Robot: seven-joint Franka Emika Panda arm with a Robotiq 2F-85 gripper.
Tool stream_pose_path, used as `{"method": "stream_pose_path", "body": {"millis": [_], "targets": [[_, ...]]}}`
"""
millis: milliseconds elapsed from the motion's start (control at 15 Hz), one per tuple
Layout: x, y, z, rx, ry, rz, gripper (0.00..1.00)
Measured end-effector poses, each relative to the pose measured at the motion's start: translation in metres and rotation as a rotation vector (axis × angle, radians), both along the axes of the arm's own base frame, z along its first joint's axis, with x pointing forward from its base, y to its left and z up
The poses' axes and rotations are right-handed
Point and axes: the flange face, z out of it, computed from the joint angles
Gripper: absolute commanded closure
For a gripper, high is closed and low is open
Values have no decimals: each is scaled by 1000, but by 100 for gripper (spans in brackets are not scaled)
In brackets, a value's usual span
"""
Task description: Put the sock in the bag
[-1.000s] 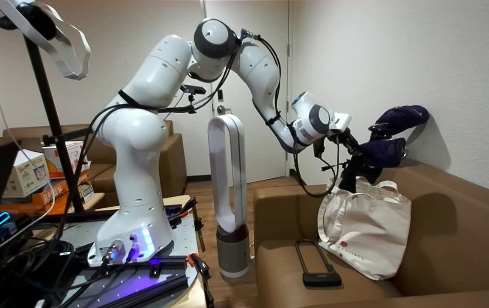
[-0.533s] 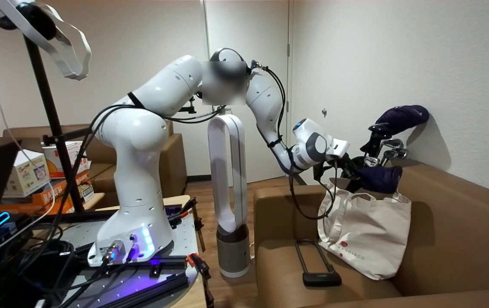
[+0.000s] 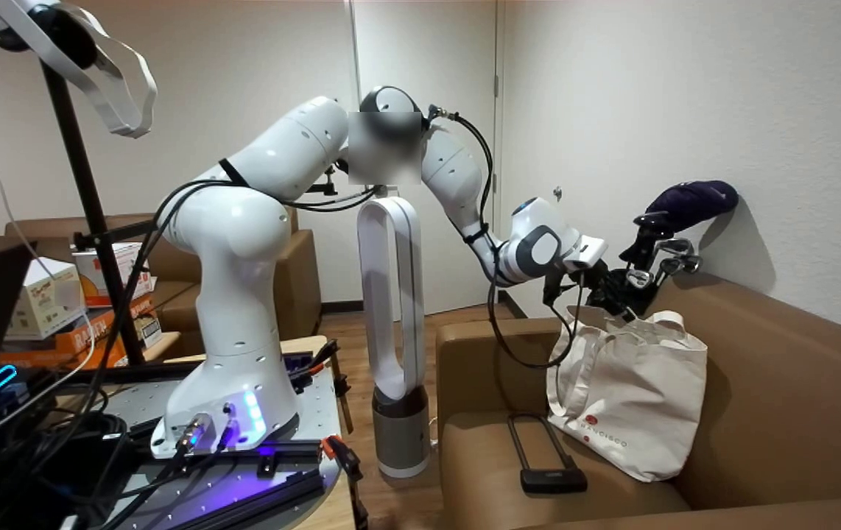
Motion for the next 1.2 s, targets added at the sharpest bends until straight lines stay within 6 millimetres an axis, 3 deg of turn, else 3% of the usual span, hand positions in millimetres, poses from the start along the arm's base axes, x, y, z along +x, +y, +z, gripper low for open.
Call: {"method": "stream_pose_path", "body": {"millis": [67, 333, 533, 733, 933, 1200], "targets": [[2, -2, 10, -10, -4, -6, 2], [7, -14, 51, -42, 63, -29, 0], [1, -42, 84, -72, 222, -85, 0], [-18, -76, 101, -96, 380, -107, 0], [-48, -108, 92, -128, 520, -61, 0], [-87, -128, 52, -120, 650, 92, 0]]}}
